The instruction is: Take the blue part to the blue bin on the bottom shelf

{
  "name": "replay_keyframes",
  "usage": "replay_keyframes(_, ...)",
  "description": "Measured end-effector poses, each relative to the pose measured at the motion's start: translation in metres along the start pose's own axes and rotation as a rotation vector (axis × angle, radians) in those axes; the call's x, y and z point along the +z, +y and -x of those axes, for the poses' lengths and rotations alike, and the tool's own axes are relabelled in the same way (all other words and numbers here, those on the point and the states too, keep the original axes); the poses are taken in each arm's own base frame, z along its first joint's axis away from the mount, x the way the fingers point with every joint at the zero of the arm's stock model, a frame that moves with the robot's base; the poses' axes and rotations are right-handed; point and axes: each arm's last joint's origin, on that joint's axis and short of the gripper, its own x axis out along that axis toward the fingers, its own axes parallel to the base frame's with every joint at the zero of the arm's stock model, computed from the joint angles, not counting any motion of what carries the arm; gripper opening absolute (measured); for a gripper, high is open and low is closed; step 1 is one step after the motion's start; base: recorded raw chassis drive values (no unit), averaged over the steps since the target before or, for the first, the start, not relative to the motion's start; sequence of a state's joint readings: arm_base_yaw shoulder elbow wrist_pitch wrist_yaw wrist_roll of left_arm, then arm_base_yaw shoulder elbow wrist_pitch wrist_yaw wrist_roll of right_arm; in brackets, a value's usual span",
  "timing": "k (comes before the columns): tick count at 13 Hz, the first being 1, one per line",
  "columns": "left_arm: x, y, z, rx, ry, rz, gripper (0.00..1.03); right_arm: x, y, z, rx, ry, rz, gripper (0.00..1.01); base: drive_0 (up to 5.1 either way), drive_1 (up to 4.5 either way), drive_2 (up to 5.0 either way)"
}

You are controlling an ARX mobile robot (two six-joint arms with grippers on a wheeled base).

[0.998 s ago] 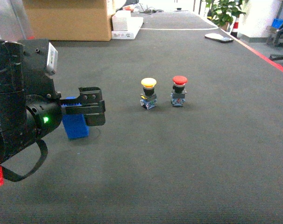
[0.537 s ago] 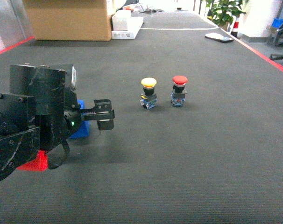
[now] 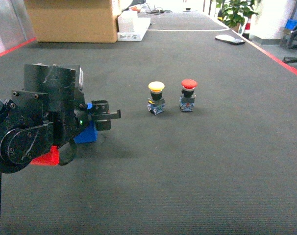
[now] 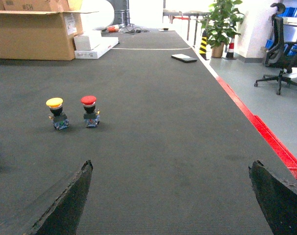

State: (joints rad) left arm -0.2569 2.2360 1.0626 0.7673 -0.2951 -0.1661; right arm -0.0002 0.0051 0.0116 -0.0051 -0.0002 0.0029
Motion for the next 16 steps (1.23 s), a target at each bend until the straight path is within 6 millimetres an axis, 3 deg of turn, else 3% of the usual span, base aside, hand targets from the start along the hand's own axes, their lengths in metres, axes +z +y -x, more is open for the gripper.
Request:
replay_keyframes(1,-0.001,0.002,0.005,0.002,-0.016,-0.013,0.44,0.0,0.0,0.0,0.0,0.0,0.0,0.98,0.0,0.0,0.0)
replay_keyframes(2,-0.001,0.004,0.024,0.012,-0.044,-0.007,0.44,0.0,0.0,0.0,0.0,0.0,0.0,0.98,0.0,0.0,0.0)
replay_keyframes(5,0.032,0.002,0.133,-0.078,-0.178,-0.024,0.44,0.0,0.0,0.0,0.0,0.0,0.0,0.98,0.0,0.0,0.0)
replay_keyframes(12,0.035,0.02,0.204,-0.05,-0.208,-0.036,0.44,0.0,0.0,0.0,0.0,0.0,0.0,0.98,0.0,0.0,0.0)
replay_keyframes(13,0.035,0.024,0.219,-0.038,-0.218,-0.034,0.43,0.0,0.0,0.0,0.0,0.0,0.0,0.98,0.0,0.0,0.0)
replay_keyframes(16,0.036,0.04,0.288,-0.042,-0.299,0.003,0.43,0.0,0.0,0.0,0.0,0.0,0.0,0.98,0.0,0.0,0.0)
